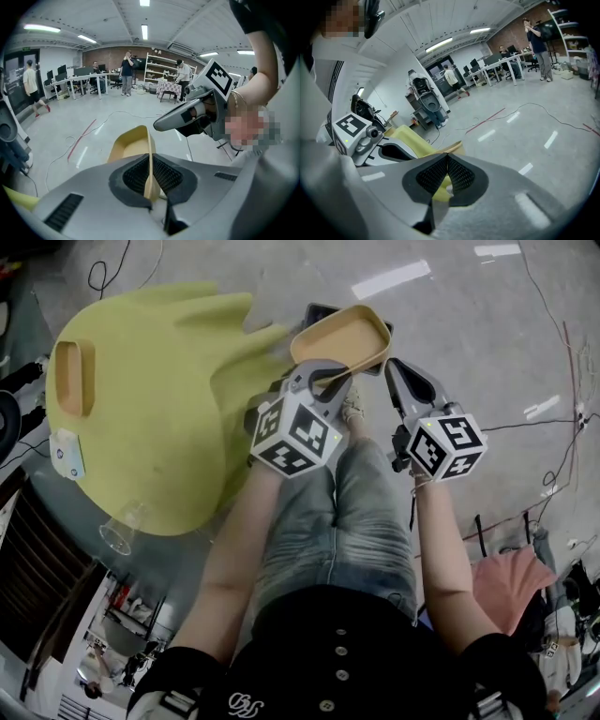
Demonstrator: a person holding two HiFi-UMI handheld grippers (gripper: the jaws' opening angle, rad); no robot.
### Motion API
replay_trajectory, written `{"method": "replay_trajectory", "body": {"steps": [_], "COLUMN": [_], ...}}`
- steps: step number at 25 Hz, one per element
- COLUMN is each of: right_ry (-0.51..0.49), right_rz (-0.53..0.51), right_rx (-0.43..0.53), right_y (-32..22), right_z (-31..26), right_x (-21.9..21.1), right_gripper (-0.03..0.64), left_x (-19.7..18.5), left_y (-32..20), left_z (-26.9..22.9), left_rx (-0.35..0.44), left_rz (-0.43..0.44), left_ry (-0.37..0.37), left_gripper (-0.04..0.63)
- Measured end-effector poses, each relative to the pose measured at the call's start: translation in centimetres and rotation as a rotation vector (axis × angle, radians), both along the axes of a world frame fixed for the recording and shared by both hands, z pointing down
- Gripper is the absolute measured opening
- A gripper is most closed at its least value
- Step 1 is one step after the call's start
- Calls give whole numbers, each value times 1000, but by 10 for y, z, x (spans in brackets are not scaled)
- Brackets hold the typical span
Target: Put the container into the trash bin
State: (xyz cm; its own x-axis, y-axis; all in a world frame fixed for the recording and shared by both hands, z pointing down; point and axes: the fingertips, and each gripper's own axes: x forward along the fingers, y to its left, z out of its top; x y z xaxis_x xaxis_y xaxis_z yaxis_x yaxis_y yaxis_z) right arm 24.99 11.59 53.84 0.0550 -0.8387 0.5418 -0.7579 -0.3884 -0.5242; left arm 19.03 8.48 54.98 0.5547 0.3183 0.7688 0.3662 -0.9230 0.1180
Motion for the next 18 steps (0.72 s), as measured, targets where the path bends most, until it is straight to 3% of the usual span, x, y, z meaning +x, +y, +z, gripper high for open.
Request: {"method": "replay_trajectory", "body": {"steps": [12,18], "right_ry": [-88,-114], "right_rz": [7,6], "right_rx": [-41,-44], "right_y": [16,26], "right_z": [52,63], "right_x": [-7,-10], "right_gripper": [5,5], "left_x": [3,9], "left_y": [12,19], "left_z": [58,79], "left_rx": [-44,-2], "left_rz": [-4,94], "left_ry": [-100,-124], "left_gripper": [28,28]}}
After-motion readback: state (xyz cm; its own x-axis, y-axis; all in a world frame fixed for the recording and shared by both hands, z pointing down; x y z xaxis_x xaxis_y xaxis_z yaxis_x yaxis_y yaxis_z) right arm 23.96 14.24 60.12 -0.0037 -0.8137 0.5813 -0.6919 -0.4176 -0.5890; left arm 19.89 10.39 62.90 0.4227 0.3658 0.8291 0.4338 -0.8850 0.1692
